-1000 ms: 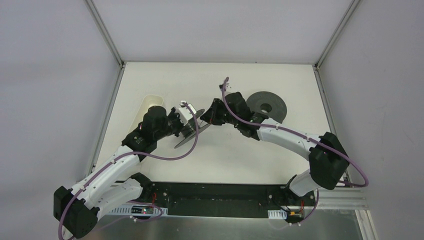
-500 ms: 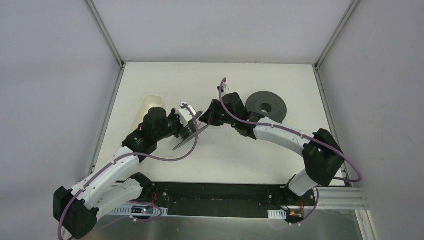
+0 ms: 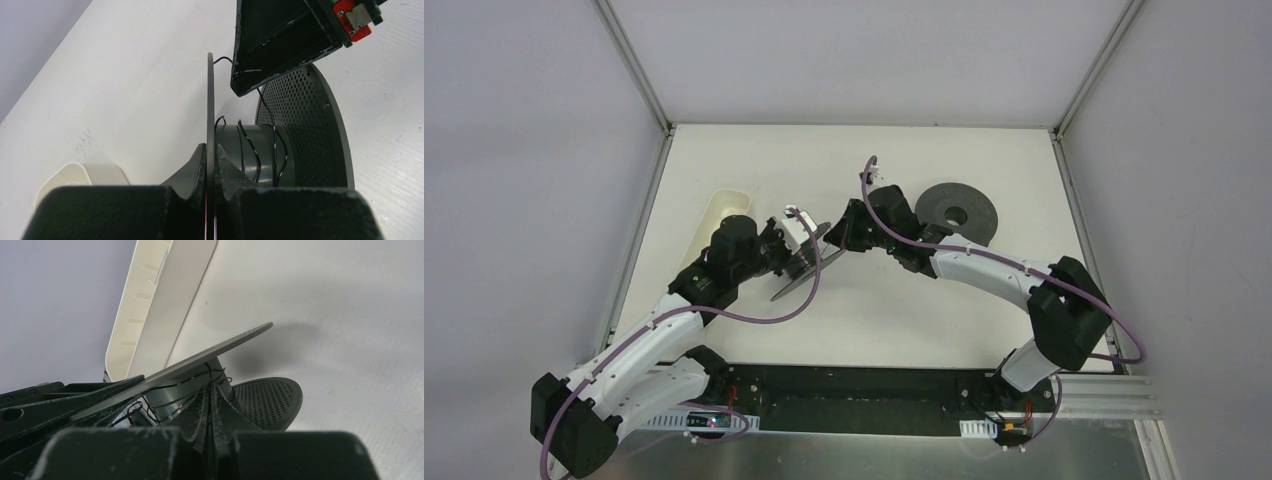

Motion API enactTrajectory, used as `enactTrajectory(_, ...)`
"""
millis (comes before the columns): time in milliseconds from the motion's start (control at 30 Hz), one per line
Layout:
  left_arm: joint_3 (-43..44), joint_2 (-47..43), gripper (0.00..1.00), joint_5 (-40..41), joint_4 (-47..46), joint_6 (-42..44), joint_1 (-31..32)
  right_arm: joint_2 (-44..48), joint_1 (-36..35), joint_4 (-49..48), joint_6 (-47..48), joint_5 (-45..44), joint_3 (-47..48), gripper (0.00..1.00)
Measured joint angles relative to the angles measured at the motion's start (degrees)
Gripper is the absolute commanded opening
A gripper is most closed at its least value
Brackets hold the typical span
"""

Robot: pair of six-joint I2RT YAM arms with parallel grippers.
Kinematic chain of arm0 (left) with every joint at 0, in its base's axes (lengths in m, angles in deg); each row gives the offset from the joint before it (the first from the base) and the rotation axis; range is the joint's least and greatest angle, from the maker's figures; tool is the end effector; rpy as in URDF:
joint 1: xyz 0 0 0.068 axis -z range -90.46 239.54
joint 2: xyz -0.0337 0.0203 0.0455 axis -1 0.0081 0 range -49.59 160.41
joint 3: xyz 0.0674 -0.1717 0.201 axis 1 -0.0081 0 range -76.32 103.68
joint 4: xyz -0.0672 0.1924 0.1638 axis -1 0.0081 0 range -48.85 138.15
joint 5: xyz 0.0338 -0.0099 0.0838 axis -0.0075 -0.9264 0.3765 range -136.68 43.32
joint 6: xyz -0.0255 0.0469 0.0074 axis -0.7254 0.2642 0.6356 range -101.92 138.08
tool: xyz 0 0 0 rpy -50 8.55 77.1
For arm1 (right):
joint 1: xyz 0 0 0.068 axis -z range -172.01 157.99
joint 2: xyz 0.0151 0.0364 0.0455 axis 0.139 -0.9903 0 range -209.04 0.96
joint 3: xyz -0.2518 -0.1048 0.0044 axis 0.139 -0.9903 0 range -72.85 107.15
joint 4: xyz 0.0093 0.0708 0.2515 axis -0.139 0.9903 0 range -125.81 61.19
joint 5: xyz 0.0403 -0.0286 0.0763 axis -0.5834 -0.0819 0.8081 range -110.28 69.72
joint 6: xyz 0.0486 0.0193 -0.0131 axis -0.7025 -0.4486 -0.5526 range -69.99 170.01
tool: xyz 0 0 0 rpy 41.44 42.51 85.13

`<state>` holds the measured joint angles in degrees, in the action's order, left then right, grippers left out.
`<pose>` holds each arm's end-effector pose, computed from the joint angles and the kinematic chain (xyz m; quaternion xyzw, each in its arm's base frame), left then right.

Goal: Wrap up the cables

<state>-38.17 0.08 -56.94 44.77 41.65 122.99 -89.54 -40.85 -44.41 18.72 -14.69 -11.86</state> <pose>0.1687 -0.1192 0.2961 0.4253 0.6690 -0.1229 0.5970 0.2390 0.2788 0.2700 -0.1528 0.8088 0.3953 0.4077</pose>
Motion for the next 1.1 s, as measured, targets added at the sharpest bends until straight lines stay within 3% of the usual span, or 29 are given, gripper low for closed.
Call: enactTrajectory(1100,1.84,4.70,0.00,3.45,-0.15,-0.81,0.72,0.00,1.42,1.31,3.04,5.55,0.09,0.00)
